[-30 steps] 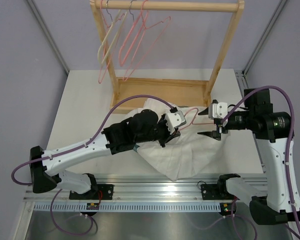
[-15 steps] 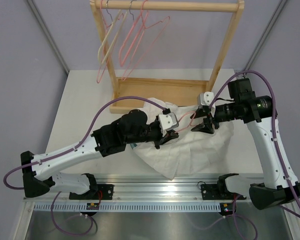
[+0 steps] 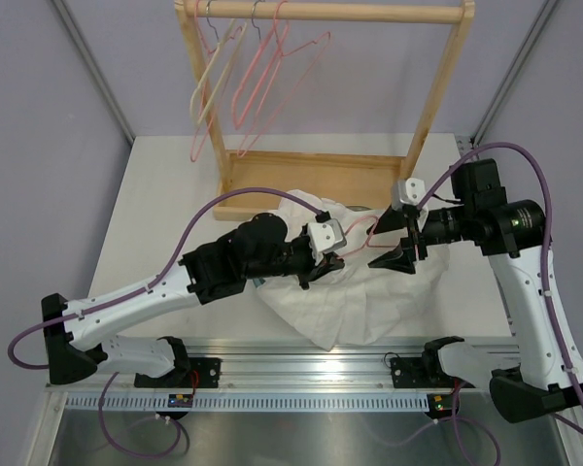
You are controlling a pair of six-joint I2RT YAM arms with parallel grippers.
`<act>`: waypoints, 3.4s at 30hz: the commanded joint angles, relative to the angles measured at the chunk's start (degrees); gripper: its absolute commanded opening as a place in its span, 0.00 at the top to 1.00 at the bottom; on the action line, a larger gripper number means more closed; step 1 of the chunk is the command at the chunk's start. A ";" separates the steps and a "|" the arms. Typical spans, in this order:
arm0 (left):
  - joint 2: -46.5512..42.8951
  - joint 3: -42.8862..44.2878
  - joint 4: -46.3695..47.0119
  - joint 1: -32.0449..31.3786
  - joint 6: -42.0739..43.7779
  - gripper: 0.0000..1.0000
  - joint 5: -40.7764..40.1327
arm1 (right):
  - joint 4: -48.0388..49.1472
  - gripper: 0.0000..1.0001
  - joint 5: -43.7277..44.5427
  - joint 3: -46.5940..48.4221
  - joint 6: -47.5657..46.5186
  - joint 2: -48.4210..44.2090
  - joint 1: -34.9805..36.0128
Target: Remove the skirt from the hanger
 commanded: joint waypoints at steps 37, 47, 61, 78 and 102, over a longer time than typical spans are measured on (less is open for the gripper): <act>-3.84 0.68 10.18 4.15 -4.51 1.00 10.30 | 8.22 0.59 10.59 -4.23 5.55 0.91 5.84; -3.14 0.59 11.86 4.76 -5.75 1.00 16.36 | 4.37 0.77 6.82 -3.54 -1.73 1.78 7.68; -2.08 -0.02 7.38 8.28 -1.52 0.64 20.42 | 0.83 1.00 3.99 1.13 -0.26 1.35 7.77; -16.58 -2.56 -13.09 8.28 6.12 0.01 0.20 | 2.33 1.00 16.03 2.53 2.56 -2.08 7.77; -21.61 1.47 -5.63 8.28 -42.69 0.01 -20.18 | 19.71 1.00 34.66 -2.03 14.77 -8.84 7.86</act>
